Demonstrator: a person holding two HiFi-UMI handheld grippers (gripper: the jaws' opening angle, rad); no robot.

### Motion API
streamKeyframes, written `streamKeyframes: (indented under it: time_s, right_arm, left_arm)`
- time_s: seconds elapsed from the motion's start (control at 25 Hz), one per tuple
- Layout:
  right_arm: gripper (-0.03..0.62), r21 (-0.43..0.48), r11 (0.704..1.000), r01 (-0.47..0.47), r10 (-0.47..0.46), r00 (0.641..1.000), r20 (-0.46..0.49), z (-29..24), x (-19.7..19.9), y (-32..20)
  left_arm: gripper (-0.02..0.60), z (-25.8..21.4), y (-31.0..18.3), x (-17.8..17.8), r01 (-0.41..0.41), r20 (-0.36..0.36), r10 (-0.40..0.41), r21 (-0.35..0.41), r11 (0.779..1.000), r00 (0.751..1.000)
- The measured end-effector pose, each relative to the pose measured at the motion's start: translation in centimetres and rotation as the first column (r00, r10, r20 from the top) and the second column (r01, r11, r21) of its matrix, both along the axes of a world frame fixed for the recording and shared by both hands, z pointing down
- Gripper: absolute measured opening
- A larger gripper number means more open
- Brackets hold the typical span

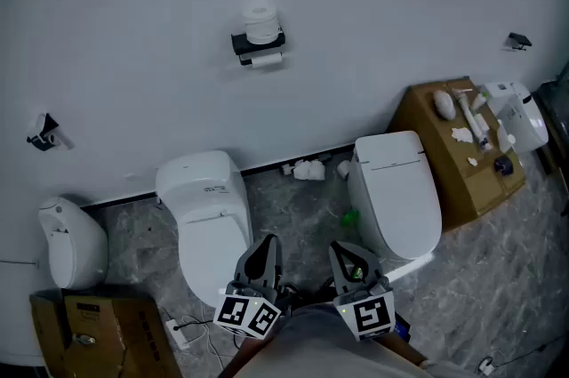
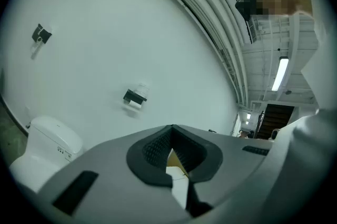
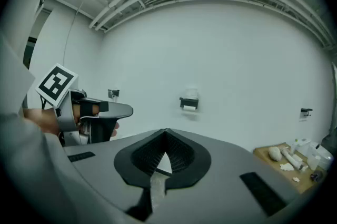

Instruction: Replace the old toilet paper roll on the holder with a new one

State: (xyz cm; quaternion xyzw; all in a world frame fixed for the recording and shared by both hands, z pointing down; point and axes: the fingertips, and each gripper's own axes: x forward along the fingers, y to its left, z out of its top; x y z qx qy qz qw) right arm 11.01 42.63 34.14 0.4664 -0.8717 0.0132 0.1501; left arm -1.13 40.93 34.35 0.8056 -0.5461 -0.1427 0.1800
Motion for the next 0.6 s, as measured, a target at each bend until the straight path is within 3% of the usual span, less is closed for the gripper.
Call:
streamKeyframes:
  time_s: [0.2, 0.44, 0.6]
  right_arm:
    - [0.017, 0.058, 0.998, 0.006, -0.006, 1.0, 0.007, -0.2, -0.6, -0.2]
    - [0.017, 0.034, 0.999, 0.009, -0.009, 1.0, -0.01, -0.2, -1.5, 0.4]
    - [0.017, 0.029, 1.0, -0.005, 0.004, 0.999, 0.039, -0.9, -1.9, 0.6]
  left_arm:
    - [0.005, 0.2, 0.3, -0.3, -0.01, -0.014, 0.01, -0.003, 1.0, 1.0]
    - [0.005, 0.4, 0.8, -1.3, -0.015, -0.037, 0.015, -0.011, 1.0, 0.999]
    - [0.005, 0.5, 1.4, -1.7, -0.032, -0.042, 0.032, -0.012, 0.999, 0.999]
